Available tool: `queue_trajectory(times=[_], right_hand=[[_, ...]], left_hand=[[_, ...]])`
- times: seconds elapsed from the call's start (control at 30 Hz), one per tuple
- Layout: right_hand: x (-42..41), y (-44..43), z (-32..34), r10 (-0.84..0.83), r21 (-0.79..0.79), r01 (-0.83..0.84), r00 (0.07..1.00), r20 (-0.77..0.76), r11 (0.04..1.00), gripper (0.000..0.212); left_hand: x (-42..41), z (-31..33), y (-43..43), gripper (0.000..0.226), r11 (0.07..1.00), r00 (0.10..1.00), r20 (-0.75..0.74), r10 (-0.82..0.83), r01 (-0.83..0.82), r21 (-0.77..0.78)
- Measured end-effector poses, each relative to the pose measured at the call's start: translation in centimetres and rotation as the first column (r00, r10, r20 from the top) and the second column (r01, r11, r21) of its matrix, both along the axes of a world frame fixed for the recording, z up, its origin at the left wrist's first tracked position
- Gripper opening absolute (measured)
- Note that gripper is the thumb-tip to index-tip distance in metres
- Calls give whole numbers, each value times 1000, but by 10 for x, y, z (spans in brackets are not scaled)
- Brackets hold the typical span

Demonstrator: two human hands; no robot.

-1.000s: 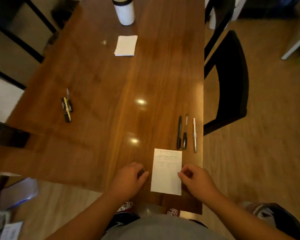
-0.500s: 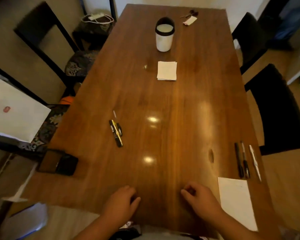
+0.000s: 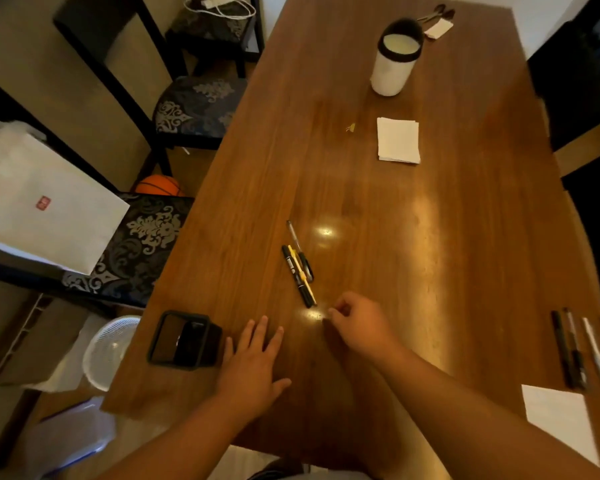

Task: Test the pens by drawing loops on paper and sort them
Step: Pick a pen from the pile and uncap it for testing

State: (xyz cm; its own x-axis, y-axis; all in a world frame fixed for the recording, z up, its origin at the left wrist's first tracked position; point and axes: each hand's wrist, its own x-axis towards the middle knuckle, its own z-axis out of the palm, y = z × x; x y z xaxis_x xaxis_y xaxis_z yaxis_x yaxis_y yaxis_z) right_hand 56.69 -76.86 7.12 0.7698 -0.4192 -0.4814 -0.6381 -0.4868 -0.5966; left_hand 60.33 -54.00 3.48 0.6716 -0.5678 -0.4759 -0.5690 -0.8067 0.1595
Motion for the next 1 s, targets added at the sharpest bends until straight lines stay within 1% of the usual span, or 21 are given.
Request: queue_trajectory(times=[0.13,0.3,0.5,0.63,0.8,0.87,0.93,1.0], right_hand=[[59,-1,-2,9,-85,-7,1000,17,996,10],[111,-6,-7,60,-167,-60,998,-5,984,12],[143,-8,-14,182,-250,-196,980,-77,948,15],[147,-9,-20,203,-293,-236,970,-136,927,13],[135,-14,-22,164,-246,-205,970,-178,947,19],[122,-15,-22,150,-215,-181,977,-152,960,20],[102,-13,-19,61,-141,-70,996,-61,988,19],[75,-10,-14,-88,-10,89,995,46,996,16]], left_hand=[[-1,-5,-1,94,1000,1000,7,11,-11,5],[1,-5,-1,95,1000,999,-46,9,-8,8],[2,-4,-3,94,1000,998,-57,3,-2,27],[3,-3,-1,93,1000,998,-62,-5,5,13],[1,-1,0,92,1000,998,-57,-4,4,0],[1,-1,0,91,1000,999,-38,-9,9,-5],[0,0,1,89,1000,999,-27,-18,17,-7],[0,3,3,82,999,999,-32,-18,17,-35]])
